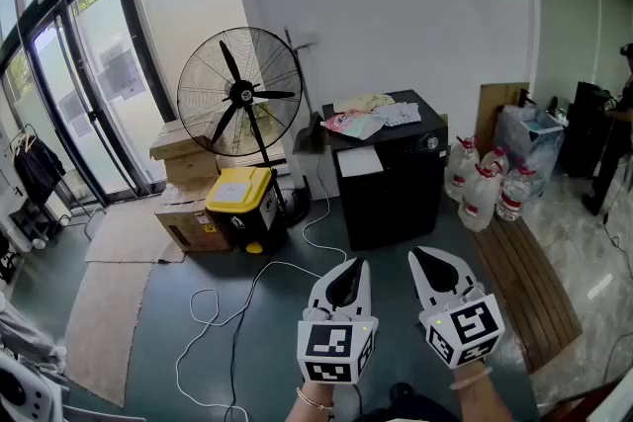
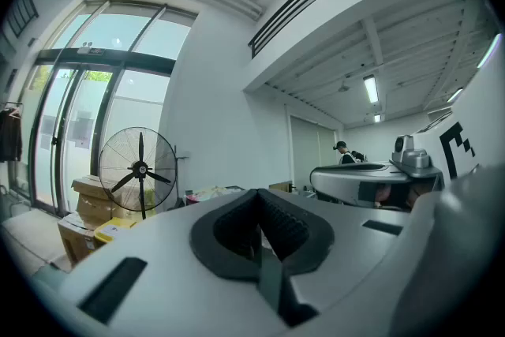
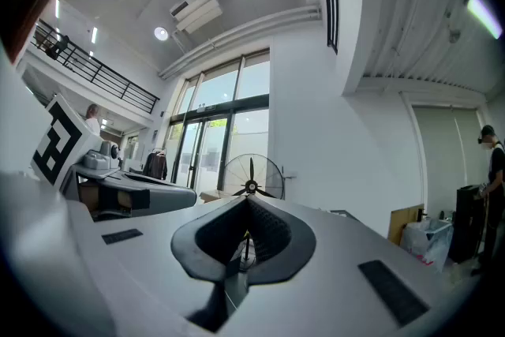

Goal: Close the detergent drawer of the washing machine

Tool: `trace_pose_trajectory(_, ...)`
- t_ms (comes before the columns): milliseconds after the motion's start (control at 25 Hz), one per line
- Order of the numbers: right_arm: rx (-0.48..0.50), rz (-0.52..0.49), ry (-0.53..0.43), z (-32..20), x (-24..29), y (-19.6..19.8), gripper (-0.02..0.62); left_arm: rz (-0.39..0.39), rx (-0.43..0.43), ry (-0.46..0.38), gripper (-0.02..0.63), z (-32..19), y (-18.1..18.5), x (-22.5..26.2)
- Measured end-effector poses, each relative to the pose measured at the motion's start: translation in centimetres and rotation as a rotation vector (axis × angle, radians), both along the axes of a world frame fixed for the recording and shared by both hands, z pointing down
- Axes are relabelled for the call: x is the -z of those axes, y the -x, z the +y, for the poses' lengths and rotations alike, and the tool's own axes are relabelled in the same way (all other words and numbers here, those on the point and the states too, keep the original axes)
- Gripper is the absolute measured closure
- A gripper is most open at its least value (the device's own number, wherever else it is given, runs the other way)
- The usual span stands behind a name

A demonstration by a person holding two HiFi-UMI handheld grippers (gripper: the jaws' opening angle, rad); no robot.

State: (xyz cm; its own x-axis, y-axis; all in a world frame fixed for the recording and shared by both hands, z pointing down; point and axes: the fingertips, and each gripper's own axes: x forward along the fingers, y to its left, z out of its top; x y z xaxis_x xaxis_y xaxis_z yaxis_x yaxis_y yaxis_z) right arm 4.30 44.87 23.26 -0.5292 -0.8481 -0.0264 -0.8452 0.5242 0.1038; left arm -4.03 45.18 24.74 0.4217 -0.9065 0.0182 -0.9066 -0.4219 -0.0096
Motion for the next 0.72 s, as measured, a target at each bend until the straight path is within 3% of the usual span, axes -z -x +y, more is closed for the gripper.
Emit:
trace_pose_trajectory(400, 0.004, 0.001, -0.033, -2.8, -0.1, -1.3, 0.569, -0.027, -0.009, 0.013, 0.591, -3.1, -1.9, -1.0)
trace_pose_trajectory(720, 0.016, -0.020, -0.003, -7.3, -1.6, -4.5, 0.569, -0.031, -0.005, 0.036, 0.591, -7.4, -5.0, -2.1)
